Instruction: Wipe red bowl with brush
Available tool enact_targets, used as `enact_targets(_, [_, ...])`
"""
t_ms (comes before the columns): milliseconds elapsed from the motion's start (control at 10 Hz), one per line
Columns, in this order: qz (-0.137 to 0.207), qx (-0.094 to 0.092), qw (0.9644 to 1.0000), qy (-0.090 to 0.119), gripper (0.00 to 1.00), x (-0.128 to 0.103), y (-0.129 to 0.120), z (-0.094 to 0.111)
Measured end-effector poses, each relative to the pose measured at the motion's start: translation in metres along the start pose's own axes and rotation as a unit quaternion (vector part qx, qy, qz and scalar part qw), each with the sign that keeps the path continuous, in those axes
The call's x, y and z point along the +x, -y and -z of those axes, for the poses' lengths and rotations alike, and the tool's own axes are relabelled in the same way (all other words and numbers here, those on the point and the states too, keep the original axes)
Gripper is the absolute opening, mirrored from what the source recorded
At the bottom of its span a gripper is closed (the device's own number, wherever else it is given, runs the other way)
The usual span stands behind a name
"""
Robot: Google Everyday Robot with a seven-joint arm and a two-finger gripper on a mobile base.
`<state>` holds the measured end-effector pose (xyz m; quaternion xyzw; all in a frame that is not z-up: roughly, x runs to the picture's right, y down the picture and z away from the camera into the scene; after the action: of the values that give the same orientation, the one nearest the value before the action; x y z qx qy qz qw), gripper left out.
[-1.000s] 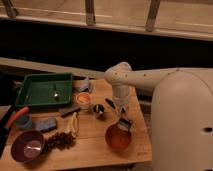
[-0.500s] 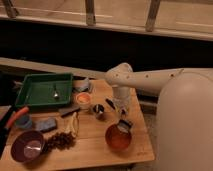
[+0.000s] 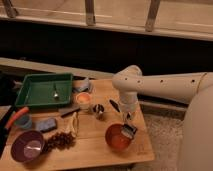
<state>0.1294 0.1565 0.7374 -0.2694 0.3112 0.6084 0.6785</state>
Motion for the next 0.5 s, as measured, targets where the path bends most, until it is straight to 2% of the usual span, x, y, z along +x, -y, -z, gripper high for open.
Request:
enact_targets(300, [0.011,-0.024,0.9997,0.002,0.0,0.022,-0.016,-0.004])
enact_targets(500, [0.033,-0.034,0.9988,0.005,0.0,0.025,-0.041,-0.006])
